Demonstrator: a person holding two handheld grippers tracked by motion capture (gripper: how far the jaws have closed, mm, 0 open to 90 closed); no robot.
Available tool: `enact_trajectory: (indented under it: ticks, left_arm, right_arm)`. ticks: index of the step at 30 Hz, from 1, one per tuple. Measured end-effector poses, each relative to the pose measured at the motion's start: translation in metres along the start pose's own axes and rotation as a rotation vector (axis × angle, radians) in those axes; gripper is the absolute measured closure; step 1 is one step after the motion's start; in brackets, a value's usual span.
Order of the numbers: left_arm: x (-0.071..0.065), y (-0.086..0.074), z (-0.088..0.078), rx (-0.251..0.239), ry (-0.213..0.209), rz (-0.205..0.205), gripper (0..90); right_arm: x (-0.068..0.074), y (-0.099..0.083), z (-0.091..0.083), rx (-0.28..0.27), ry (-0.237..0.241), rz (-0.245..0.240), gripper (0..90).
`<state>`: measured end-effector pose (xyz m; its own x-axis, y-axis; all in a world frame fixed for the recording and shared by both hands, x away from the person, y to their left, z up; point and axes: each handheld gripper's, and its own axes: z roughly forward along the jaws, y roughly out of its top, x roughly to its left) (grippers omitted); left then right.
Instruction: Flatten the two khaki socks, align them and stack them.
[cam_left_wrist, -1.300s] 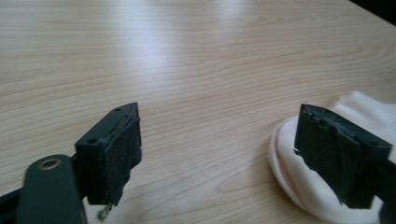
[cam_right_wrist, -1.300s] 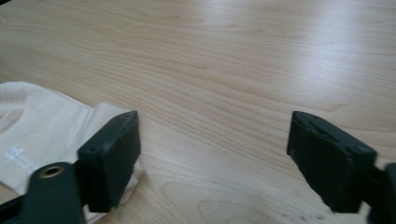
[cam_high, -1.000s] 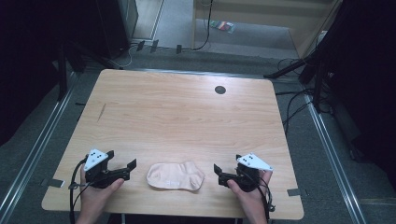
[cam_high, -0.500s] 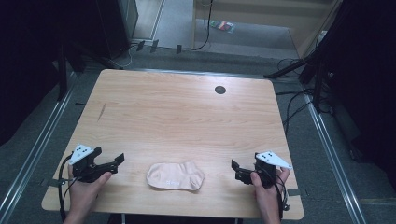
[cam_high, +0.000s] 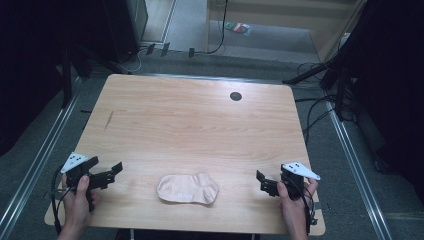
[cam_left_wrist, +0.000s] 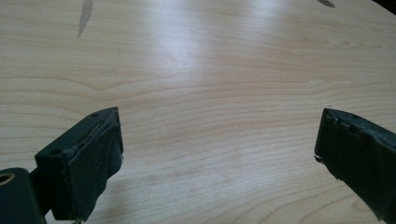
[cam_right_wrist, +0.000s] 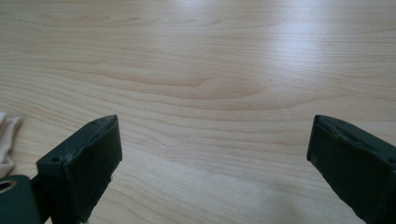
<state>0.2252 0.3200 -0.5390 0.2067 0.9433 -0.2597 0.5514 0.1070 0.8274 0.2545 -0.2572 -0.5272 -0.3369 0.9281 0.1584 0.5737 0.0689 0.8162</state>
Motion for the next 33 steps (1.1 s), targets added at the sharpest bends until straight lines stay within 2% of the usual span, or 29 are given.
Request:
enact_trajectory:
  ticks: [7,9,13,16,17,19,21,24,26,29,32,33]
  left_arm:
    - [0.014,0.001,-0.002,0.006,0.018,0.001,1.1]
    - [0.021,0.001,-0.002,0.012,0.046,0.011,1.1]
    - [0.029,0.002,-0.003,0.01,0.056,0.003,1.2]
    - [0.035,0.002,-0.004,0.009,0.078,0.017,1.2]
    - [0.04,0.002,-0.005,0.01,0.104,0.047,1.2]
    - [0.043,0.002,-0.006,0.008,0.108,0.053,1.2]
    - [0.05,0.002,-0.009,-0.014,0.095,0.039,1.2]
    - [0.052,0.003,-0.01,-0.029,0.1,0.045,1.2]
    - [0.053,0.003,-0.009,-0.026,0.11,0.053,1.2]
    - [0.053,0.002,-0.004,-0.016,0.105,0.048,1.2]
    - [0.051,0.001,-0.001,-0.005,0.104,0.073,1.2]
    - [0.047,0.0,0.001,0.009,0.111,0.099,1.2]
  right_arm:
    - [-0.016,-0.002,-0.002,-0.001,-0.029,0.036,4.3]
    - [-0.025,-0.004,-0.003,0.001,-0.042,0.055,5.1]
    - [-0.032,-0.005,-0.004,0.005,-0.064,0.066,5.2]
    - [-0.041,-0.007,-0.005,0.002,-0.086,0.082,5.2]
    - [-0.046,-0.008,-0.006,0.007,-0.103,0.087,5.2]
    - [-0.049,-0.009,-0.007,0.009,-0.11,0.093,5.2]
    - [-0.057,-0.011,-0.008,0.015,-0.126,0.11,5.6]
    - [-0.061,-0.013,-0.009,0.015,-0.135,0.127,6.8]
    - [-0.063,-0.014,-0.01,0.003,-0.171,0.141,13.8]
    - [-0.063,-0.016,-0.008,0.001,-0.205,0.135,13.0]
    - [-0.06,-0.017,-0.006,-0.003,-0.222,0.12,13.0]
    - [-0.06,-0.017,-0.006,-0.003,-0.228,0.113,13.0]
